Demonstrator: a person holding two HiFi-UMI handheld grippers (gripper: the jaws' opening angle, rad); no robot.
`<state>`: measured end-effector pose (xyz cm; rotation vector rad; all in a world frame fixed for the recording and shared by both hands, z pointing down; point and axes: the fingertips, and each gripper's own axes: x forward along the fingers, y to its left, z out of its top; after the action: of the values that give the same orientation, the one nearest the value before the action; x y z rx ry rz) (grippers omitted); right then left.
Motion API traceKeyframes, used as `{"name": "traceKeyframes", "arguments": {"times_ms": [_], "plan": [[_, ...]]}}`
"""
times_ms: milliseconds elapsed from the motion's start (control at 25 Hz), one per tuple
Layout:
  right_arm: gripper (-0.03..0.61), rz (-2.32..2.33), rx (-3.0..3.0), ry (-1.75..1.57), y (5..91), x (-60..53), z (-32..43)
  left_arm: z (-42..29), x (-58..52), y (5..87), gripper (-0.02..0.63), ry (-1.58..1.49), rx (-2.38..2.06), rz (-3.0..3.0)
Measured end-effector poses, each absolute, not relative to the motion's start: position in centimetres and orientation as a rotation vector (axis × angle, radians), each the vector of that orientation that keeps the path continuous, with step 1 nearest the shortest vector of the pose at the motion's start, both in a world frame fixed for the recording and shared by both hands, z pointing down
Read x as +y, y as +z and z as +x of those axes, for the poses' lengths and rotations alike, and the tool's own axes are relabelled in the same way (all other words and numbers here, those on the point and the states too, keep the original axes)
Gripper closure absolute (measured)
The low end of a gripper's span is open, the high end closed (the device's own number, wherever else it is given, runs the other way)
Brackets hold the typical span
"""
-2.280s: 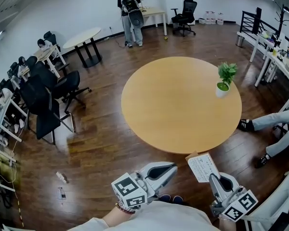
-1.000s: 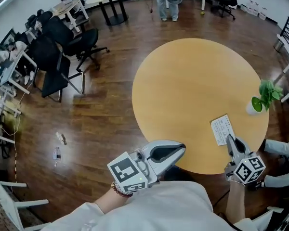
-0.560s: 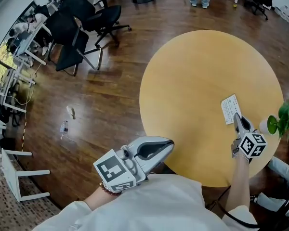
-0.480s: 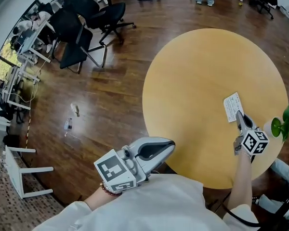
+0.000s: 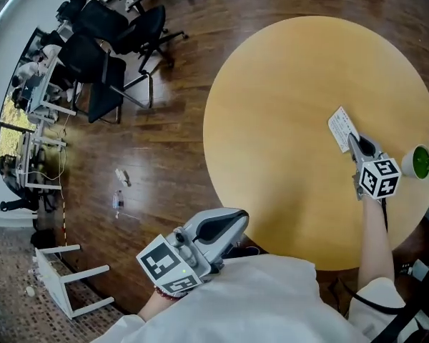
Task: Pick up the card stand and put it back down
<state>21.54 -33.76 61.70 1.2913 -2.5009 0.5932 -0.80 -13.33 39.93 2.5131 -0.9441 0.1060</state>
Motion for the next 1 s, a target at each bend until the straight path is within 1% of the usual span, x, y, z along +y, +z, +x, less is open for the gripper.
{"name": "traceKeyframes", "arguments": {"times_ms": [40, 80, 160, 200, 320, 440, 560, 680, 840, 1000], "plan": [[0.546, 1.291, -2.499, 0.595, 61.8, -33.7, 21.4, -0.7, -13.3, 39.9, 0.612, 0.111, -0.938, 2.514], [0.525, 1.293, -2.496, 0.606, 61.8, -33.3, 21.6, -0.4, -13.0, 39.7, 0.612, 0.115, -0.929, 2.516], [0.448, 1.307, -2.488, 0.632, 61.4, -32.0, 22.5, 0.8, -12.2, 39.0, 0.612, 0.124, -0.905, 2.526], [0.423, 1.326, -2.482, 0.64, 61.3, -31.5, 23.1, 1.5, -11.9, 38.7, 0.612, 0.131, -0.889, 2.534], [0.376, 1.424, -2.465, 0.673, 60.7, -30.3, 25.1, 2.9, -11.3, 38.1, 0.612, 0.139, -0.835, 2.563], [0.374, 1.503, -2.448, 0.689, 58.6, -28.9, 26.7, 3.5, -11.3, 37.4, 0.612, 0.111, -0.759, 2.584], [0.374, 1.583, -2.439, 0.678, 54.7, -25.9, 28.7, 4.5, -11.1, 36.2, 0.612, 0.081, -0.665, 2.624], [0.35, 1.625, -2.438, 0.626, 50.5, -19.9, 30.0, 5.5, -8.7, 34.8, 0.612, 0.042, -0.552, 2.681], [0.33, 1.599, -2.45, 0.486, 45.9, -11.3, 27.3, 4.5, -4.1, 35.3, 0.612, 0.041, -0.408, 2.727], [0.32, 1.656, -2.45, 0.398, 42.1, -5.3, 21.7, 0.1, -1.4, 35.5, 0.612, -0.001, -0.333, 2.743]]}}
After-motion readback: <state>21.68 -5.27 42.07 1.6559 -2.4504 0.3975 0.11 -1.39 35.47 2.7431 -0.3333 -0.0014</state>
